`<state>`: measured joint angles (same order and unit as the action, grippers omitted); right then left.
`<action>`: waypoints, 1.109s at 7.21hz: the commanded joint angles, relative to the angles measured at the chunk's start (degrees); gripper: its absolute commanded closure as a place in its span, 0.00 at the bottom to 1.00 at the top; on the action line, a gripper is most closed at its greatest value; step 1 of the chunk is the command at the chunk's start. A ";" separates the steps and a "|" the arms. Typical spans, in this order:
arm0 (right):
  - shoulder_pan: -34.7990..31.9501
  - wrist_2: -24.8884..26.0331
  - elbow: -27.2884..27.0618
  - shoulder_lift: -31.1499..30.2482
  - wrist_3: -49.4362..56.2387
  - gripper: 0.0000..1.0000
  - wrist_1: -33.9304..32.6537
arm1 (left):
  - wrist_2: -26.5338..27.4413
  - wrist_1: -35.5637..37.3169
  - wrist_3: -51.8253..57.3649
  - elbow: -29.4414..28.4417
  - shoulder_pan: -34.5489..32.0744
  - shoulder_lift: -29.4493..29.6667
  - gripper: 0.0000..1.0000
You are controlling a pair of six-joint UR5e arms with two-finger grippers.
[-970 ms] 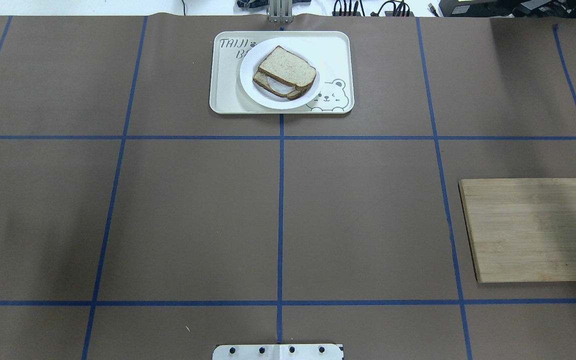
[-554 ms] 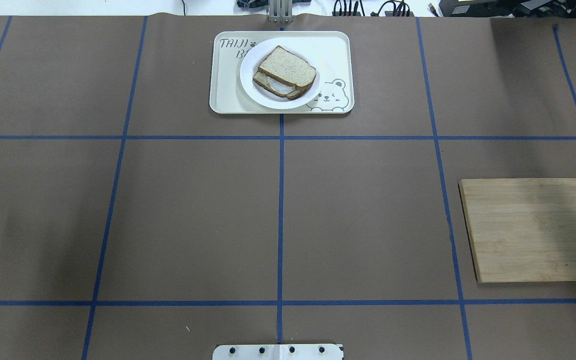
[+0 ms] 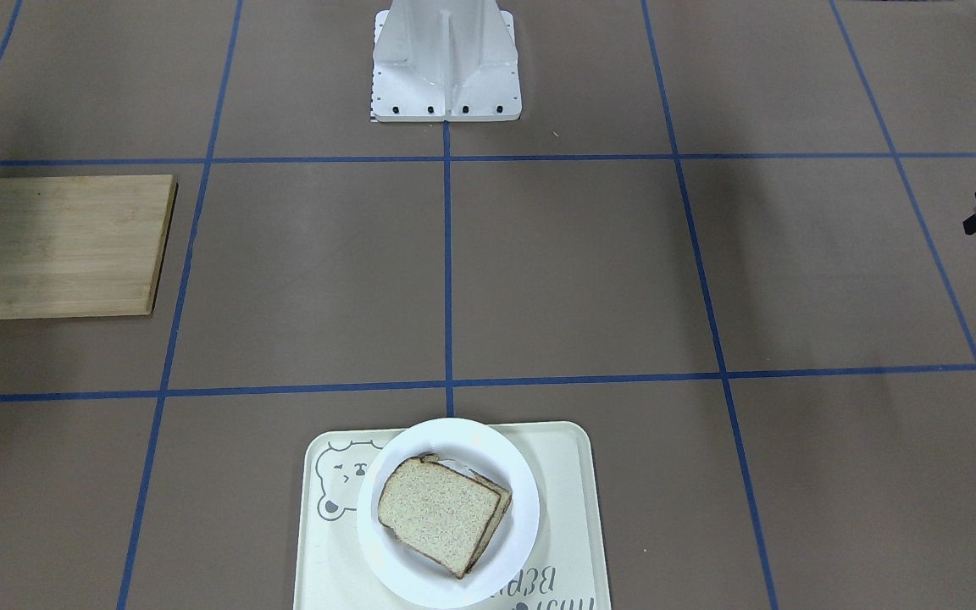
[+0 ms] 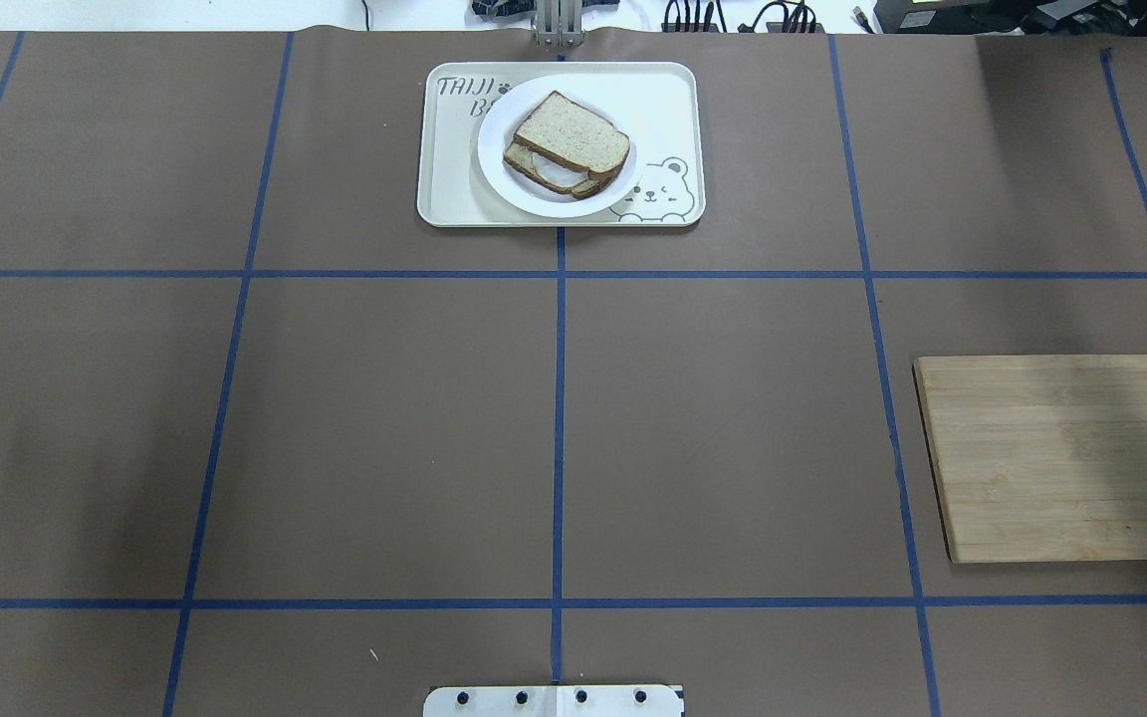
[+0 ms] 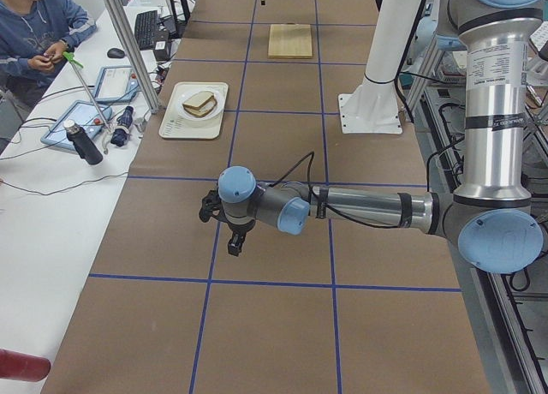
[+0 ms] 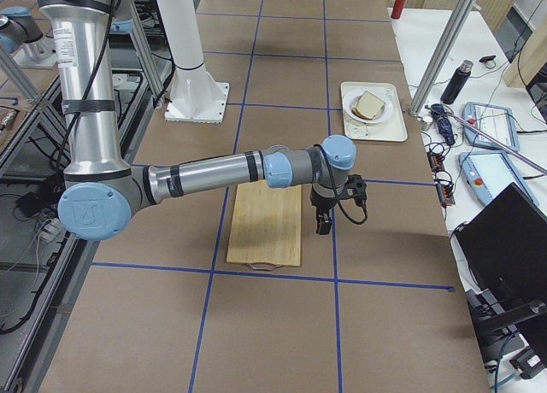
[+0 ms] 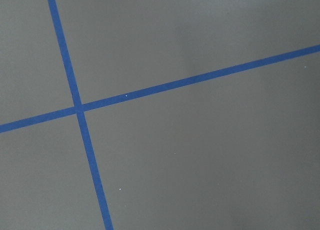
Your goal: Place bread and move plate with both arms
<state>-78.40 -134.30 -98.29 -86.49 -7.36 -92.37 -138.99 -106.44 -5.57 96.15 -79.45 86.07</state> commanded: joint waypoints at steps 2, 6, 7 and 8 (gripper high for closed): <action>0.00 0.00 0.02 0.00 -0.02 0.00 0.00 | -0.05 0.00 -0.06 0.00 0.00 0.06 0.02; 0.00 -0.26 -0.06 -0.09 -0.02 0.00 -0.09 | -0.40 0.00 -0.06 0.35 -0.09 -0.11 0.02; 0.00 -0.26 0.02 -0.09 0.07 0.00 -0.09 | -0.06 0.35 -0.15 0.18 0.00 -0.03 0.02; 0.00 -0.26 0.02 -0.09 0.07 0.00 -0.09 | 0.30 0.79 -0.23 0.18 -0.09 0.15 0.02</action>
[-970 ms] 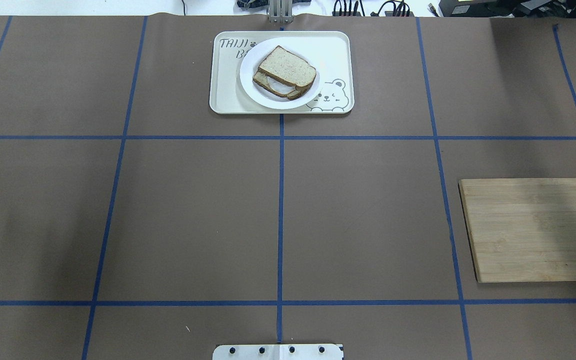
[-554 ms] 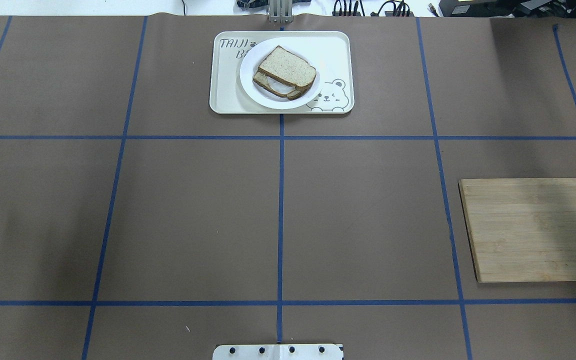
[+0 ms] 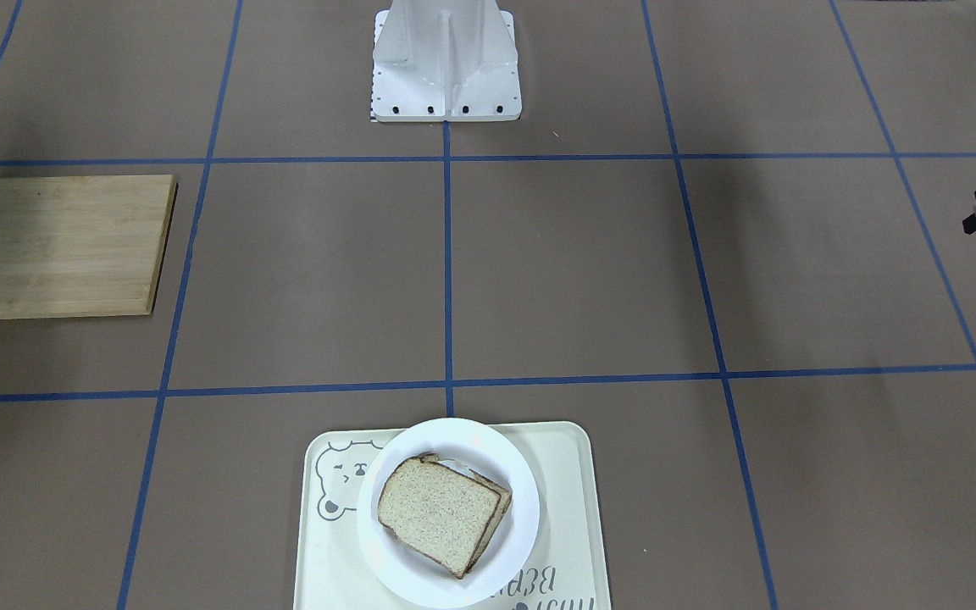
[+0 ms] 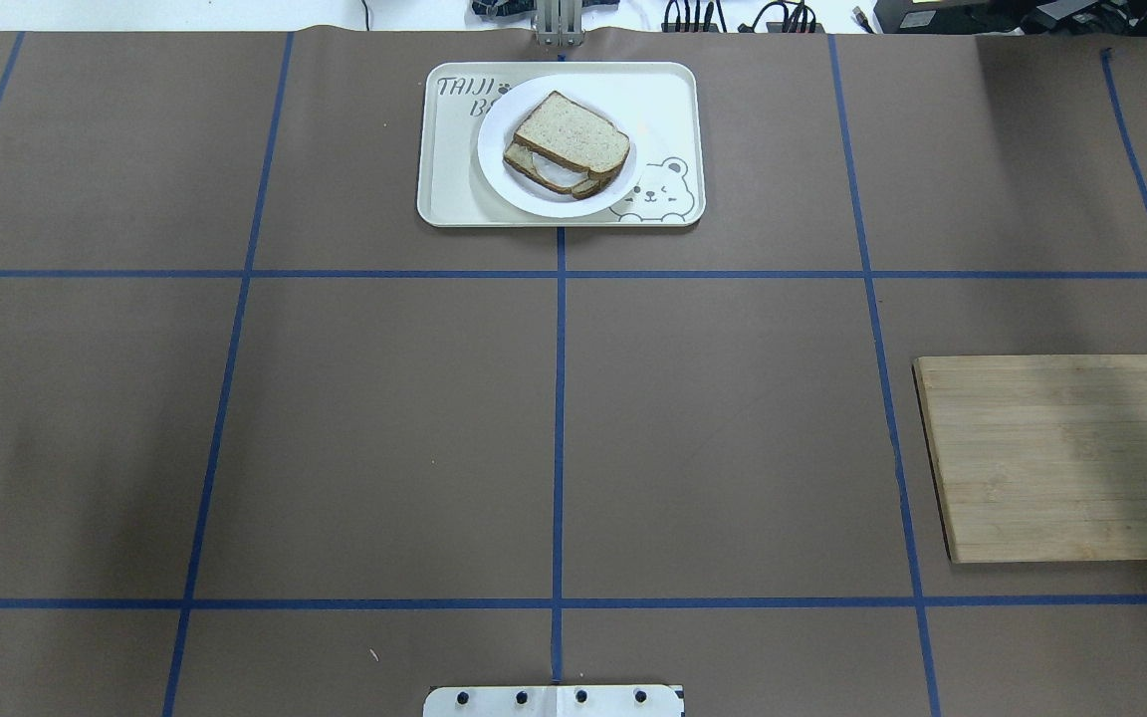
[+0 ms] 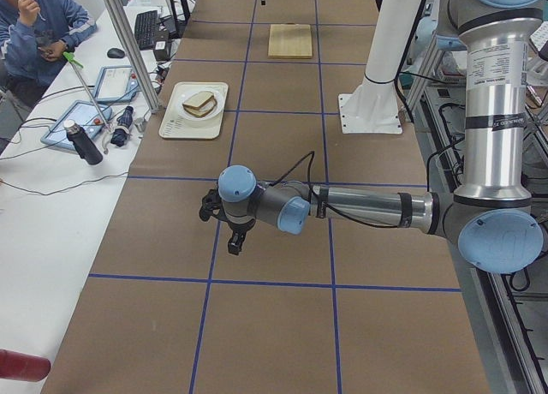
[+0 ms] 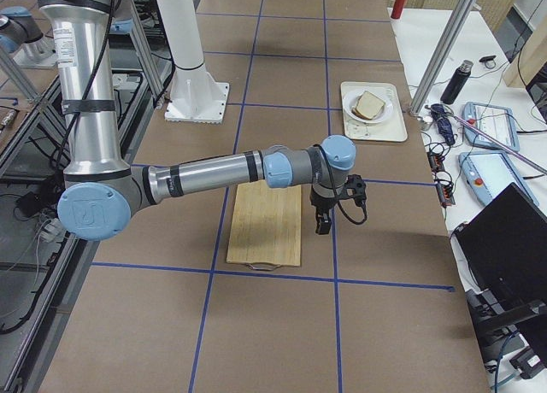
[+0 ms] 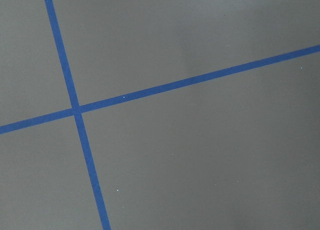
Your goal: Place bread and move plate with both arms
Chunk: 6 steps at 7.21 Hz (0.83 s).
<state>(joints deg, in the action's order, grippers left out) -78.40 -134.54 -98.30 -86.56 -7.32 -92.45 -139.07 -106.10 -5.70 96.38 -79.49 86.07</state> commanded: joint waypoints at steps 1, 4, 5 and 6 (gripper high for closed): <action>0.00 -0.02 0.04 -0.01 0.02 0.00 0.08 | 1.86 1.33 -0.10 0.12 -1.18 0.15 0.02; 0.00 0.07 0.13 -0.01 0.02 0.00 0.08 | 5.92 10.72 -0.10 1.97 -1.46 2.87 0.02; 0.00 0.07 0.04 -0.01 0.02 0.00 0.08 | 5.92 11.18 -0.10 1.80 -1.46 2.96 0.02; 0.00 0.16 0.13 -0.01 0.02 0.00 0.08 | 5.92 11.79 -0.10 1.53 -1.46 2.96 0.02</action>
<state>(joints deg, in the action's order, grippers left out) -78.40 -134.45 -98.21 -86.57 -7.29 -92.37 -133.25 -95.43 -5.80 98.08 -80.92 88.85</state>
